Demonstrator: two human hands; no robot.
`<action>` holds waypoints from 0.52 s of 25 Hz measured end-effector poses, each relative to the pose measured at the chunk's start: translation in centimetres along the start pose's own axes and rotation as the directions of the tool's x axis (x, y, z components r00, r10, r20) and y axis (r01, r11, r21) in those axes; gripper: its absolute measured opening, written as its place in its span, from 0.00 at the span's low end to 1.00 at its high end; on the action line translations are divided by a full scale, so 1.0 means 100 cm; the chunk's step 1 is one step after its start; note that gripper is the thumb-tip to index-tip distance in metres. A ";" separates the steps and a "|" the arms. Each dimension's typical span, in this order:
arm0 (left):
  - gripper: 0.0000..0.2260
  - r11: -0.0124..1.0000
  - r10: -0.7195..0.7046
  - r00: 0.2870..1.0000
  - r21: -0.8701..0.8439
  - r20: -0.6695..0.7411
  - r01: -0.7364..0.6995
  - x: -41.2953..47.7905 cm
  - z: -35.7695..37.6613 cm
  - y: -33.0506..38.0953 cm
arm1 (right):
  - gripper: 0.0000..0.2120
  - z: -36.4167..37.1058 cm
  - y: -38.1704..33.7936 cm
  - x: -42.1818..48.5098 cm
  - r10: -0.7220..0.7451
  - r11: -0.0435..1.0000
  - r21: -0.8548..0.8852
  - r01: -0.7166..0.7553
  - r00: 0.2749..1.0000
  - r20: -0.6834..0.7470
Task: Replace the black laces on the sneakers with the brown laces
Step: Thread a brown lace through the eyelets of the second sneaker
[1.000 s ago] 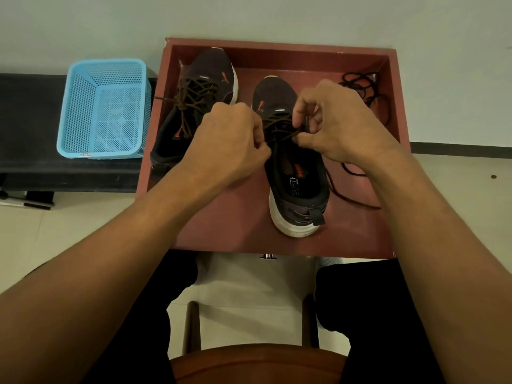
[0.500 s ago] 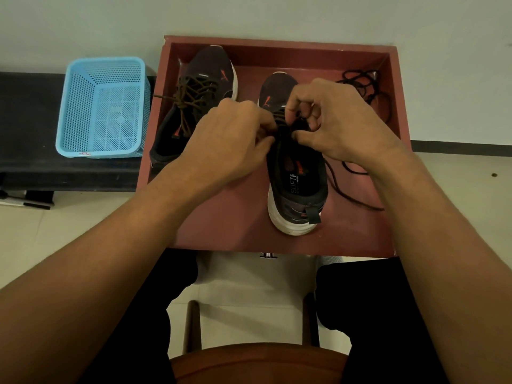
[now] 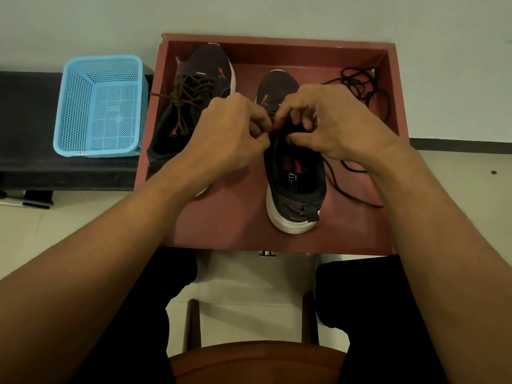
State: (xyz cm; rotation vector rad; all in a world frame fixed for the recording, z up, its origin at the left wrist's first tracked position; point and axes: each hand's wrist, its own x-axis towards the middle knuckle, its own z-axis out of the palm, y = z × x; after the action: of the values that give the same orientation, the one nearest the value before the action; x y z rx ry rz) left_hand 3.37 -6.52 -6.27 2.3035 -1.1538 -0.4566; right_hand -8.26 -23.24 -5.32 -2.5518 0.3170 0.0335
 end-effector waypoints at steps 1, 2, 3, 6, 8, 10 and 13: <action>0.09 1.000 -0.002 1.000 -0.002 0.012 0.002 0.000 -0.002 -0.001 | 0.14 0.000 0.000 0.000 0.005 1.000 0.009 -0.005 1.000 0.000; 0.10 1.000 -0.004 1.000 0.002 0.031 0.004 0.000 -0.004 -0.002 | 0.14 -0.001 0.000 0.000 0.009 1.000 0.013 -0.009 1.000 0.000; 0.12 1.000 -0.005 0.998 0.011 0.057 0.005 0.000 -0.006 -0.004 | 0.14 -0.001 0.000 0.000 0.013 1.000 0.011 -0.013 1.000 0.000; 0.14 1.000 -0.011 0.991 0.026 0.135 0.008 0.000 -0.010 -0.006 | 0.14 -0.001 -0.002 0.000 0.018 1.000 -0.004 -0.018 1.000 0.008; 0.14 1.000 -0.009 0.990 0.027 0.140 0.005 0.000 -0.010 -0.005 | 0.13 -0.001 -0.002 -0.001 0.024 1.000 -0.001 -0.024 1.000 0.010; 0.12 0.999 0.016 0.994 0.037 0.108 -0.020 -0.001 -0.008 -0.004 | 0.11 -0.003 -0.003 -0.002 0.018 1.000 0.010 -0.018 1.000 0.008; 0.07 0.998 0.063 0.997 0.025 0.048 -0.064 -0.001 -0.003 -0.001 | 0.08 -0.011 -0.006 -0.008 0.016 0.993 0.113 -0.012 0.999 -0.038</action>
State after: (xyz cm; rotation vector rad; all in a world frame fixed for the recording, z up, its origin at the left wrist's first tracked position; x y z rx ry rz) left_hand 3.56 -6.28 -6.09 2.2825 -1.2592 -0.4761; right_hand -8.98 -23.15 -4.01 -2.4404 0.3422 -0.0277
